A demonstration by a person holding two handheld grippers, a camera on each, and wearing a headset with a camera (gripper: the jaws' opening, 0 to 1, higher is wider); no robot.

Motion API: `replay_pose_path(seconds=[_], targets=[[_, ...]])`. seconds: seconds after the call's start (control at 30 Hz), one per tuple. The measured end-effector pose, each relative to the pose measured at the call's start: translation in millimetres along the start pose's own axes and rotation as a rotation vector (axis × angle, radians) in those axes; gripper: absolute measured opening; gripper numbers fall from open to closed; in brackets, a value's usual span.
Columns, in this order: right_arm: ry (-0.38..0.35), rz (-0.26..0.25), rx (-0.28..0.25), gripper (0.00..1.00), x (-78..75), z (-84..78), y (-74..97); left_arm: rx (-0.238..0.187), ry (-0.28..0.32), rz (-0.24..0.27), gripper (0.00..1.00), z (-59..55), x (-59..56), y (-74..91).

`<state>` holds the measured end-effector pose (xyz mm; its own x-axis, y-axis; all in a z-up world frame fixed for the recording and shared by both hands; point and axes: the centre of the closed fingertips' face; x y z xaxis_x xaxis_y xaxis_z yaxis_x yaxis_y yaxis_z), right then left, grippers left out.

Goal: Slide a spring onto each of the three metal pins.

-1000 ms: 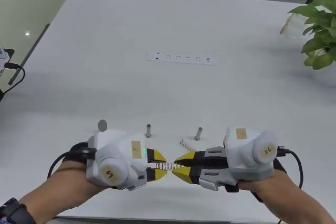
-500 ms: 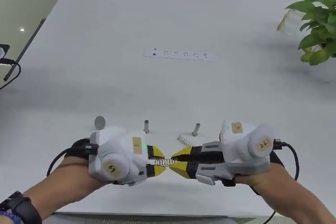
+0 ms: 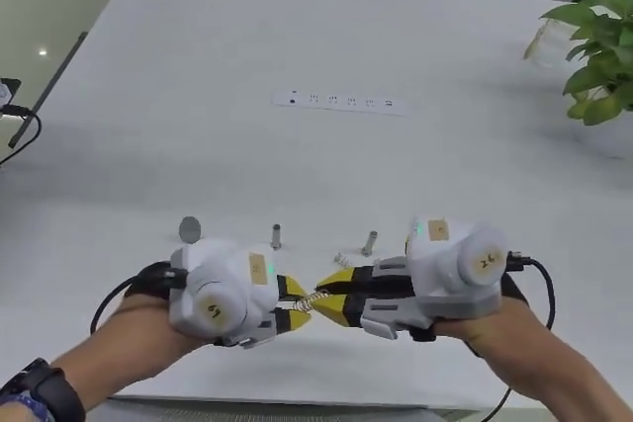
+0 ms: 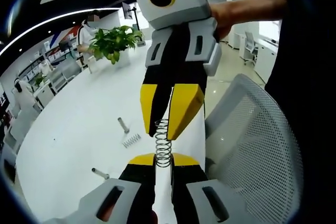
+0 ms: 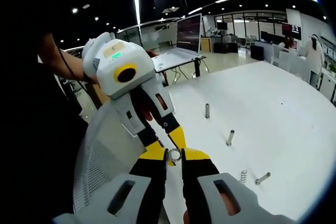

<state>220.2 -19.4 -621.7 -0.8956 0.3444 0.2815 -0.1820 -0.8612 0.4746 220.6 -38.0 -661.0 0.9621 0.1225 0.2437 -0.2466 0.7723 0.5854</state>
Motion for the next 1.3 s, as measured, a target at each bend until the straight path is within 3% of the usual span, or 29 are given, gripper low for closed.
replay_pose_path(seconds=[0.37,0.5,0.63,0.83,1.0,1.3], targets=[[0.059,0.01,0.083,0.09,-4.5,4.5,9.7,-0.053,0.076,0.003,0.02,13.0,5.8,-6.5],[0.085,0.041,0.165,0.18,-4.0,-4.3,10.6,-0.071,0.095,-0.007,0.02,17.1,4.0,-9.9],[0.115,0.043,0.229,0.19,-6.0,-12.2,11.9,-0.079,0.092,-0.014,0.02,20.8,2.6,-12.2],[0.149,0.059,0.272,0.19,-6.3,-14.1,14.9,-0.088,0.095,-0.018,0.02,24.4,1.3,-12.5],[0.189,0.083,0.334,0.2,-6.0,-17.3,16.1,-0.084,0.071,-0.032,0.02,23.8,-2.7,-12.5],[0.254,0.135,0.4,0.18,-1.2,-13.9,13.0,-0.072,0.037,-0.05,0.02,22.1,-8.7,-13.8]])
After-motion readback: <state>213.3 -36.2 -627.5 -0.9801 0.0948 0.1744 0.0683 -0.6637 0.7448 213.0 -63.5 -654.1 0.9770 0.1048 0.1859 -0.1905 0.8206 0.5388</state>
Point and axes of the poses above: the centre of the closed fingertips' face, and the gripper's own axes: y roughly backward along the fingers, x roughly to its left, z roughly out of its top, and after that the axes turned 11 degrees about z, right-handed
